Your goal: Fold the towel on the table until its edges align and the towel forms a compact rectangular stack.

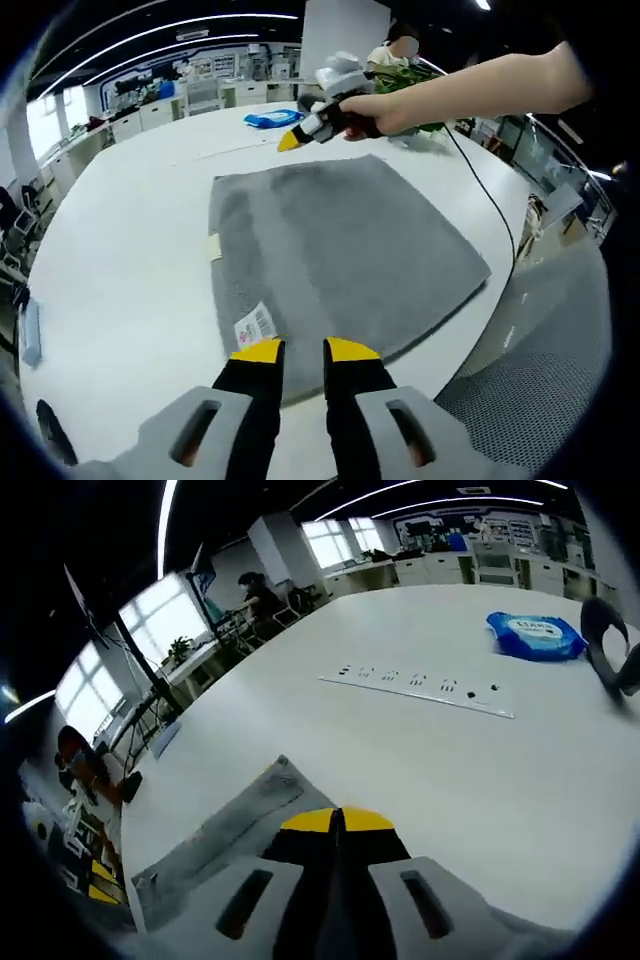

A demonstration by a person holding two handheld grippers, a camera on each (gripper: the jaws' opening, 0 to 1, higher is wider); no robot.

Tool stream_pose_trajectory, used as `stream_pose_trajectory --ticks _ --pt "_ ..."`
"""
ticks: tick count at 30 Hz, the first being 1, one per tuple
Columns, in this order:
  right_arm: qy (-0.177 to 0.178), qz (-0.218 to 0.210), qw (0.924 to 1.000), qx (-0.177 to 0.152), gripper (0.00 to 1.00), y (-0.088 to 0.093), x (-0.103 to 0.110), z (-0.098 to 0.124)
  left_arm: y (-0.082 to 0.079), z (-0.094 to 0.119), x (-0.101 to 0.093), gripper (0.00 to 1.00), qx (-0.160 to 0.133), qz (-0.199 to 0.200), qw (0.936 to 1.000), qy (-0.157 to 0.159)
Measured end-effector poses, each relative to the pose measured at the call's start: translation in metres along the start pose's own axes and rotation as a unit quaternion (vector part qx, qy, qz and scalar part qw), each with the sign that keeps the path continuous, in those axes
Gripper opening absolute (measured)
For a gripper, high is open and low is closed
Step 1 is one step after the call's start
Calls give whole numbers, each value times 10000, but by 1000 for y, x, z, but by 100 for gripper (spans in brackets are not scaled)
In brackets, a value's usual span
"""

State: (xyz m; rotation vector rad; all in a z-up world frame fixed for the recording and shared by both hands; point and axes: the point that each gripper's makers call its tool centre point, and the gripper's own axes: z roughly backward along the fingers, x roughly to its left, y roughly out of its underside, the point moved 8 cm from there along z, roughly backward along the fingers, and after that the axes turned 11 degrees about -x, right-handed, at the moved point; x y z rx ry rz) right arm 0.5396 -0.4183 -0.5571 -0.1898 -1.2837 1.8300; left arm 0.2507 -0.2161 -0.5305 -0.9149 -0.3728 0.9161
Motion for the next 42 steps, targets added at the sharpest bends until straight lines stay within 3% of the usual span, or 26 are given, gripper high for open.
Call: stream_pose_trajectory --ticks 2,7,13,17,20,21,25,30,34,37,38,40,42 --pt "60 204 9998 51 0 -1 -9 14 -13 -11 -14 2 -39 -119 9995 287" --pt "141 676 9972 296 0 2 -26 44 -31 -37 -43 1 -127 -326 9967 730" --pt "196 783 9959 402 0 12 -27 74 -32 -59 -74 0 -9 -710 9902 1205" --pt "297 1185 9892 813 0 20 -36 83 -26 -73 -90 0 147 -719 9871 1423" --pt "243 1654 9776 1280 0 33 -32 88 -23 -85 -102 0 250 -957 9832 1531" --pt "218 1793 9721 1496 0 37 -41 84 -23 -90 -106 0 258 -1024 9821 1561" --pt "120 2146 9597 1810 0 48 -37 83 -23 -102 -116 0 211 -1160 9806 1567" --pt "-67 2739 9364 2195 0 67 -27 79 -18 -115 -128 0 189 -1431 9770 1572" --pt "-61 2910 9319 2166 0 71 -25 77 -5 -121 -135 0 403 -1651 9722 1611" --pt "-35 2785 9355 2175 0 70 -28 77 4 -122 -136 0 657 -2035 9623 1678" --pt "-98 2908 9324 2143 0 71 -28 77 3 -124 -137 0 567 -2302 9567 1686" --pt "-246 3339 9189 2087 0 72 -28 78 1 -123 -139 0 637 -2360 9549 1686" --pt "-215 3519 9122 2089 0 74 -25 79 1 -123 -140 0 673 -2480 9515 1693"
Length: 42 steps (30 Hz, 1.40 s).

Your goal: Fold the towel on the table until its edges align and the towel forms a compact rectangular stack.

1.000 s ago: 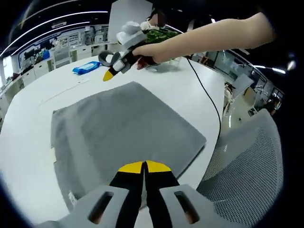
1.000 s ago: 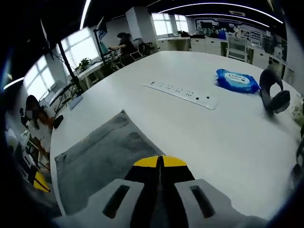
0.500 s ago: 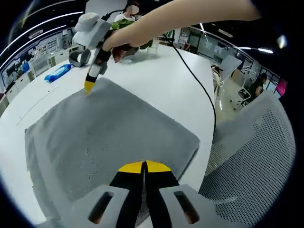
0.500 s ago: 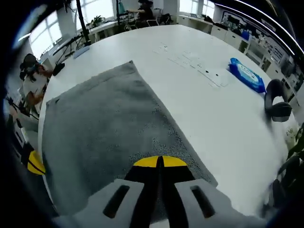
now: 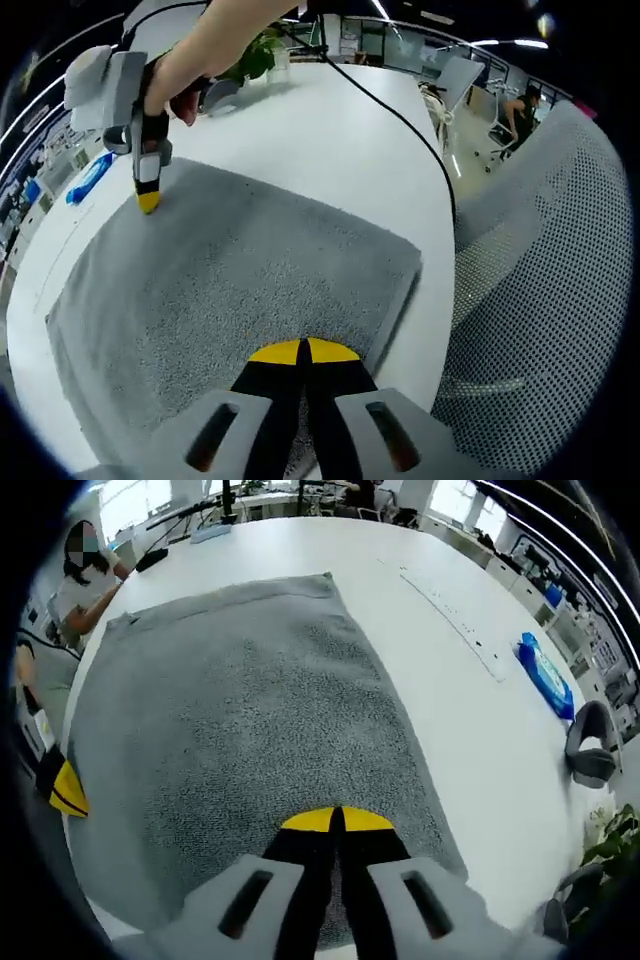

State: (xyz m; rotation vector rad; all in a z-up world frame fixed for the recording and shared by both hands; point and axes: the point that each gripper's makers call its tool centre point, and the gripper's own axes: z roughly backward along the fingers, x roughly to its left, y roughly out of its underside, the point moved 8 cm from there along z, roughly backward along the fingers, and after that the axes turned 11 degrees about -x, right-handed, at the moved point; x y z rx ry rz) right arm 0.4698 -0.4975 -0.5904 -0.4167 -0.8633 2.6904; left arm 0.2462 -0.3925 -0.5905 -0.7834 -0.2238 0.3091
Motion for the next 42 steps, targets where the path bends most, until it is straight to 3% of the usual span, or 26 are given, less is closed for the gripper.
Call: stream_pose_trajectory --ticks 2,4,8,15,17,21,24,28,32,38,42 --pt "65 64 9999 61 0 -1 3 -1 -1 0 -1 0 148 -222 9996 19" --pt "121 52 9998 171 0 -4 2 -2 -4 0 -4 0 364 -731 9966 75" --pt "180 -66 9988 452 0 -8 1 -4 -8 -2 -8 0 601 -1123 9918 104" --pt "242 -335 9966 719 0 -11 2 -5 -4 3 -10 0 562 -1084 9925 -2" --pt "277 -149 9958 857 0 -13 4 -5 -3 4 -11 0 605 -1271 9900 62" --pt "320 365 9907 1268 0 -14 9 -5 -1 7 -9 0 687 -932 9933 -44" --pt "363 618 9855 1536 0 -12 12 -6 2 11 -12 0 758 -944 9926 -111" --pt "411 452 9862 1541 0 -8 11 -5 7 16 -13 0 871 -907 9916 -310" --pt "434 426 9853 1596 0 -1 17 2 12 20 -19 0 816 -1354 9865 -420" --pt "500 258 9869 1509 0 8 22 10 15 26 -16 0 925 -1283 9866 -413" --pt "522 262 9871 1493 0 16 28 16 18 29 -16 0 1039 -1446 9834 -354"
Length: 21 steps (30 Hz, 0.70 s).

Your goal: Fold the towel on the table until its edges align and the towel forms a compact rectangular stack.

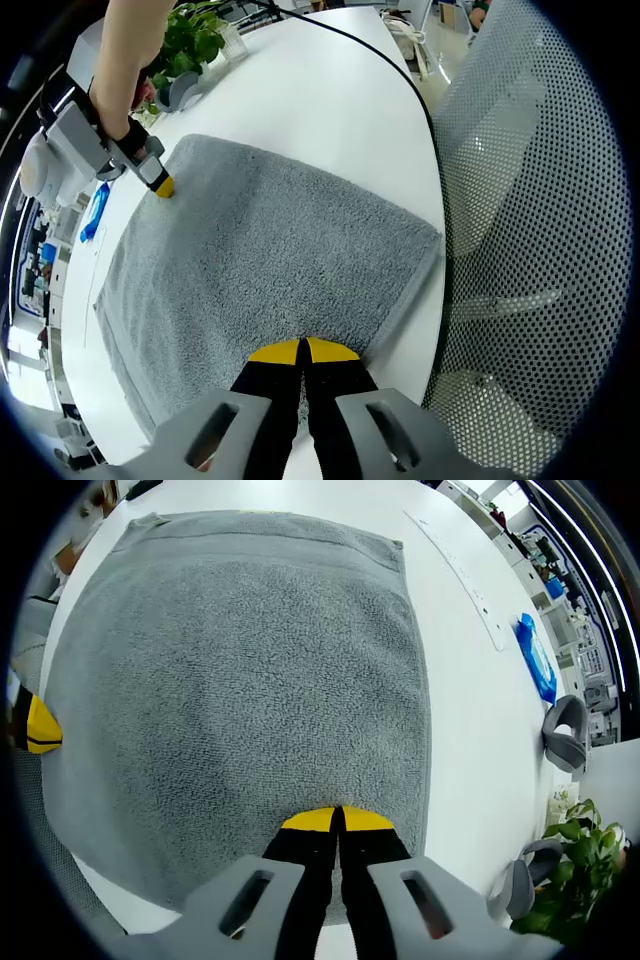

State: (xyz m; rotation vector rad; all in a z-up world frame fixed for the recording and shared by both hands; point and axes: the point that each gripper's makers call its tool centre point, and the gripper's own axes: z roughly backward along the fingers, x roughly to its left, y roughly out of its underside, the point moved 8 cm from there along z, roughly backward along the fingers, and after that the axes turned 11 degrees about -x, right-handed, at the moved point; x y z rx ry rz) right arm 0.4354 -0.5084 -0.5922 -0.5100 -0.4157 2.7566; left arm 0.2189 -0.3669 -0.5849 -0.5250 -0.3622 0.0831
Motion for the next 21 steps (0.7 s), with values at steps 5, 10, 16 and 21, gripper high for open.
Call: stream_pose_trajectory --ticks 5,10,16,21 --pt "16 -215 9996 -174 0 9 4 6 5 3 -4 0 6 -156 9998 -137" --pt "-67 -509 9982 -302 0 17 10 13 10 7 0 0 52 -104 9999 -23" --pt "-134 -709 9966 -388 0 26 19 21 14 9 0 0 158 -146 9998 45" --pt "-291 -500 9975 -398 0 32 25 27 19 10 4 0 240 -191 9995 101"
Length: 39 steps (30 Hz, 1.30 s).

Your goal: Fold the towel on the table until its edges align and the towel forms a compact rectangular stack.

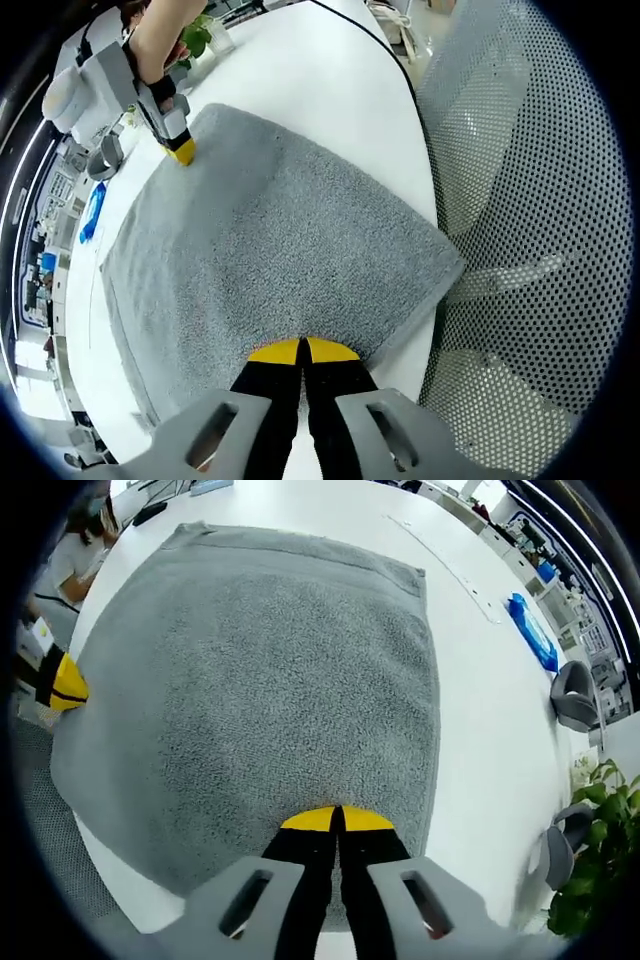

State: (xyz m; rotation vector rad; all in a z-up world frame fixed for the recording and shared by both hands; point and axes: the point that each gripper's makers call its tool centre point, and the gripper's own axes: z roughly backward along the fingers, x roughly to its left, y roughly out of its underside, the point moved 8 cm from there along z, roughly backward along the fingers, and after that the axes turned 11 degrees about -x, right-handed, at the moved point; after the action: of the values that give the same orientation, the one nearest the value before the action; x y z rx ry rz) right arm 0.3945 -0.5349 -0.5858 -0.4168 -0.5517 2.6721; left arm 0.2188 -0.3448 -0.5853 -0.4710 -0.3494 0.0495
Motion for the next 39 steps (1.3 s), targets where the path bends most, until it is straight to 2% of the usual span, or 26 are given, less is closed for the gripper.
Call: stream_pose_trajectory --ticks 10,14,15,17,21,23,26,29,31,33,36,38,39 --pt "32 -141 9999 -80 0 12 13 9 10 3 6 0 41 188 9998 -38" --pt "163 5 9998 -133 0 18 21 12 15 5 7 0 -25 470 9987 -176" --pt "290 153 9991 -270 0 21 27 14 17 7 6 0 -125 647 9973 -322" --pt "316 43 9989 -345 0 26 30 17 23 9 3 0 -239 684 9965 -426" --pt "366 -373 9957 -768 0 34 35 20 28 11 6 0 -294 832 9953 -388" --pt "515 -170 9932 -1033 0 39 42 22 28 10 7 0 -317 1065 9931 -378" --pt "730 -22 9906 -1160 0 48 55 27 31 11 7 0 -460 1330 9890 -463" --pt "838 -202 9877 -1307 0 55 59 30 33 10 9 0 -536 1873 9799 -440" --pt "843 -415 9857 -1399 0 58 61 31 33 10 10 0 -574 2249 9715 -476" --pt "816 -521 9851 -1425 0 62 62 33 33 11 10 1 -574 2365 9686 -503" --pt "858 -632 9832 -1483 0 64 65 35 34 10 12 1 -582 2678 9604 -496" --pt "980 -723 9801 -1568 0 66 67 35 35 10 12 1 -598 3037 9495 -516" --pt "999 -729 9797 -1580 0 66 68 35 36 10 13 1 -604 3119 9468 -518"
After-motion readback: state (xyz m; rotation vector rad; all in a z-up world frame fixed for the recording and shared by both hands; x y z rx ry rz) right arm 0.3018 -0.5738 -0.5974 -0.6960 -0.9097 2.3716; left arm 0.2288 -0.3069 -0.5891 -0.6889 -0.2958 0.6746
